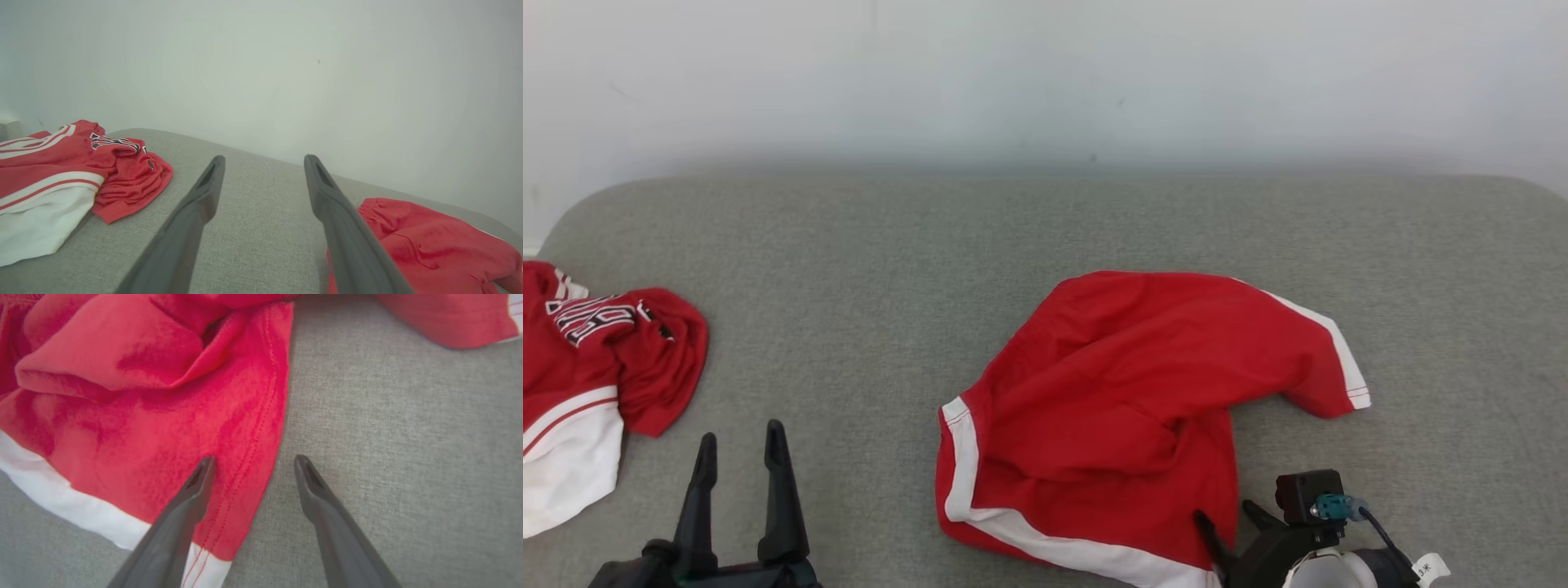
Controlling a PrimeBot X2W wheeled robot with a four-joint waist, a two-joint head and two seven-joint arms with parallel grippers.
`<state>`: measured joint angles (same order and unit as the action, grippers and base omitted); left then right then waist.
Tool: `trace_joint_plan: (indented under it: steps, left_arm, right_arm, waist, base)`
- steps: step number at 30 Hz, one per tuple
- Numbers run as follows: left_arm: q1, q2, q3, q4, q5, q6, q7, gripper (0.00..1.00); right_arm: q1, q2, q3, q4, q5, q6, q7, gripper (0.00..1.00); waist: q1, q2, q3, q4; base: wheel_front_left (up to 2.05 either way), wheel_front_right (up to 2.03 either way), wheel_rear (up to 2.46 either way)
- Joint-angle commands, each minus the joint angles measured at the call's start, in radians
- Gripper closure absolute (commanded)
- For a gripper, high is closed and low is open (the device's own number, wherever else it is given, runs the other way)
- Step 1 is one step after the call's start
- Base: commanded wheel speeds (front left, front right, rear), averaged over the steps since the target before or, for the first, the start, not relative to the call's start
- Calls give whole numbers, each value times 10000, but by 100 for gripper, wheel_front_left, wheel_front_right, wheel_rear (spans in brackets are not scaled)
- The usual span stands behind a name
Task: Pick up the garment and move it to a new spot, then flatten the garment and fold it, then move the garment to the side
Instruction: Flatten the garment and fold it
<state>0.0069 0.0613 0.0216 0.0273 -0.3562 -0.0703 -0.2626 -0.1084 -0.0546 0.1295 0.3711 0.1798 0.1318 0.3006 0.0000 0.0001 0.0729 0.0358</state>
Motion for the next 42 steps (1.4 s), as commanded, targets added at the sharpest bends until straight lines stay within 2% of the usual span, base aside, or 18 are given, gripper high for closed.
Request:
trace_joint_plan:
  steps: [1,2,3,4,5,6,10,14,20,26,27,28,29,35,42]
  left_arm:
    - [158,-48,73,-135,55,69,-37,0]
    - [184,-54,107,-204,51,74,-37,0]
    - [201,-70,101,-258,42,95,-37,0]
    - [218,-86,104,-295,17,116,-37,0]
    - [229,-96,98,-313,-2,124,-37,0]
    - [255,-102,86,-319,-8,148,-37,0]
    - [261,-109,9,-314,55,151,-37,0]
    - [208,-109,-119,-303,87,232,-37,0]
    - [189,-109,-403,-265,89,283,-37,0]
    - [117,-108,-1109,72,262,54,-38,0]
    - [86,-108,-1284,184,287,-7,-38,0]
    - [51,-100,-1509,318,344,-112,-6,0]
    - [-1,-62,-1754,456,354,-210,92,0]
    - [-517,335,-3396,1081,12,-563,953,0]
    - [-1834,871,-5021,2144,-157,-583,1884,0]
  right_arm:
    - [-110,16,-17,105,-33,-22,26,25]
    - [-132,24,25,192,-62,-22,20,42]
    - [-146,35,55,257,-84,-20,14,55]
    - [-176,43,80,321,-103,-20,-6,66]
    - [-214,45,87,363,-137,-22,-17,71]
    - [-282,49,158,437,-182,-22,-22,100]
    - [-512,14,-183,389,-546,-25,-268,100]
    - [-797,-410,-1142,103,-1312,-28,-517,100]
    - [-1478,-1089,-2034,-255,-2233,-24,-459,100]
    - [-2000,-1737,-2943,13,-2730,-24,-452,100]
    - [-2030,-1766,-3007,111,-2763,-24,-499,61]
    - [-2043,-1745,-3107,232,-2748,-24,-510,27]
    - [-2050,-1678,-3164,282,-2658,-24,-578,0]
    - [-1560,-1215,-3210,188,-2013,-24,-899,0]
    - [-301,-509,-3344,-1657,-1762,-22,-1150,0]
  waist:
    - [0,-1,243,274]
    - [0,-1,276,325]
    - [0,-1,316,374]
    - [0,-1,350,410]
    - [0,-1,389,445]
    - [0,-1,442,485]
    - [0,-1,492,522]
    - [0,-1,479,573]
    - [0,-1,492,740]
    - [0,-1,501,1004]
    - [0,-1,492,1025]
    - [0,-1,475,1038]
    - [0,-1,452,1041]
    - [0,-1,211,834]
    - [0,-1,3,75]
  base:
    - [0,0,0]
    - [0,0,0]
    - [0,0,0]
    - [0,0,0]
    - [0,0,0]
    - [0,0,0]
    - [0,0,0]
    - [0,0,0]
    - [0,0,0]
    - [0,0,0]
    - [0,0,0]
    - [0,0,0]
    - [0,0,0]
    - [0,0,0]
    - [0,0,0]
